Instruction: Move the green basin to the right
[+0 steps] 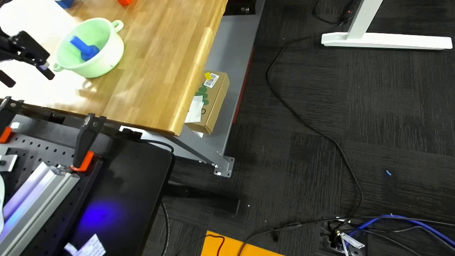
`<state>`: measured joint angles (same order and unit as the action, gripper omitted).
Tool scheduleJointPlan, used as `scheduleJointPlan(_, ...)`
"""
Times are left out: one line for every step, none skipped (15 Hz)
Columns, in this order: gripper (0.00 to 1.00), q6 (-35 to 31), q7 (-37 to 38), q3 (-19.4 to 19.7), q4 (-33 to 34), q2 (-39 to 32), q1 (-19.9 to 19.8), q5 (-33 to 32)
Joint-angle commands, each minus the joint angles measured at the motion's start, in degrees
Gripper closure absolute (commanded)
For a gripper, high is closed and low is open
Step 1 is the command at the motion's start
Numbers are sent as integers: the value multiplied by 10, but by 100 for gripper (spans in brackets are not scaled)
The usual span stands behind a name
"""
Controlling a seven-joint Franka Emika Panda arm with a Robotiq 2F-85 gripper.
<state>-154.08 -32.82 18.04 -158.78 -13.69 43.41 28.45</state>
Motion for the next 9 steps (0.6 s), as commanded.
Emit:
scheduleJointPlan(0, -12, 53, -111, -5, 13, -130, -79)
scheduleJointPlan(0, -14, 67, -141, -4, 11, -160, -94)
scheduleJointPlan(0, -14, 74, -160, -4, 10, -182, -102)
scheduleJointPlan(0, -14, 73, -169, -3, 9, -195, -104)
scheduleJointPlan(0, -15, 73, -172, -3, 9, -200, -105)
scheduleJointPlan(0, -15, 73, -173, -3, 9, -201, -105)
scheduleJointPlan(0, -15, 73, -174, -3, 9, -201, -105)
scheduleJointPlan(0, -15, 73, -174, -3, 9, -201, -105)
scheduleJointPlan(0, -15, 73, -174, -3, 9, -201, -105)
